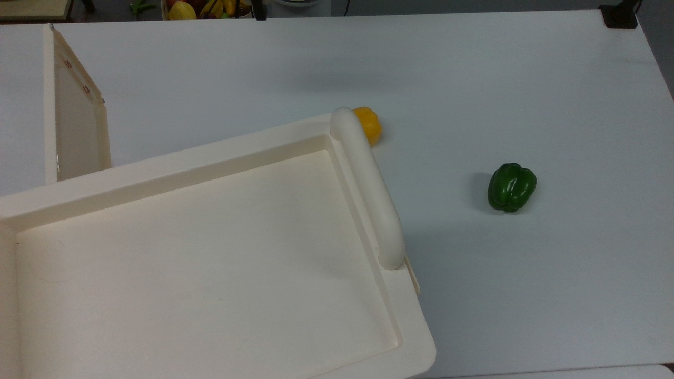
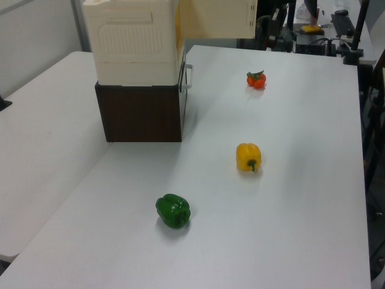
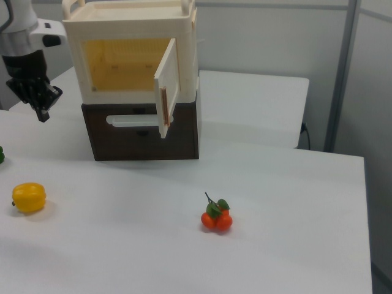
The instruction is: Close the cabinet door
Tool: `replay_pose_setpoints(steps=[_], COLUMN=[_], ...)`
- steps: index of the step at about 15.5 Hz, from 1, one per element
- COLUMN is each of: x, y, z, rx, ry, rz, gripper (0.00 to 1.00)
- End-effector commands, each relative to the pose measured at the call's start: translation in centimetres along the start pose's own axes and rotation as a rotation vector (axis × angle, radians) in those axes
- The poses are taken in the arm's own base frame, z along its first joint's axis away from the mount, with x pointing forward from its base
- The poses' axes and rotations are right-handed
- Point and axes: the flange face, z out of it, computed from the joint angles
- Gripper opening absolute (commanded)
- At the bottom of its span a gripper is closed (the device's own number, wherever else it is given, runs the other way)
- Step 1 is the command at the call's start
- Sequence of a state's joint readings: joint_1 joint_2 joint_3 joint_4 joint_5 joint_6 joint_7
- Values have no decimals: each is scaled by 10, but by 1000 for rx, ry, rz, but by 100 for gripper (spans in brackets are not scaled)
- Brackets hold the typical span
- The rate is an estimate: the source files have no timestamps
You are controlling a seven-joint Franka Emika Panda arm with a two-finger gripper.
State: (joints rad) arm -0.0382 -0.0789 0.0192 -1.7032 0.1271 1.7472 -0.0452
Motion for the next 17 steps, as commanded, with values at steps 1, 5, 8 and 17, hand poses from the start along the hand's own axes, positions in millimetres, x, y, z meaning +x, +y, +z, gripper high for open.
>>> replay_pose_setpoints(steps=[1, 5, 8, 17], x=[-18, -24, -37, -30], y=[53, 123, 169, 271], z=[-32, -70, -82, -91], rx=[81, 101, 102, 153], ry=[35, 132, 166, 514], rz=[108, 234, 288, 443], gripper=[0, 0, 0, 0])
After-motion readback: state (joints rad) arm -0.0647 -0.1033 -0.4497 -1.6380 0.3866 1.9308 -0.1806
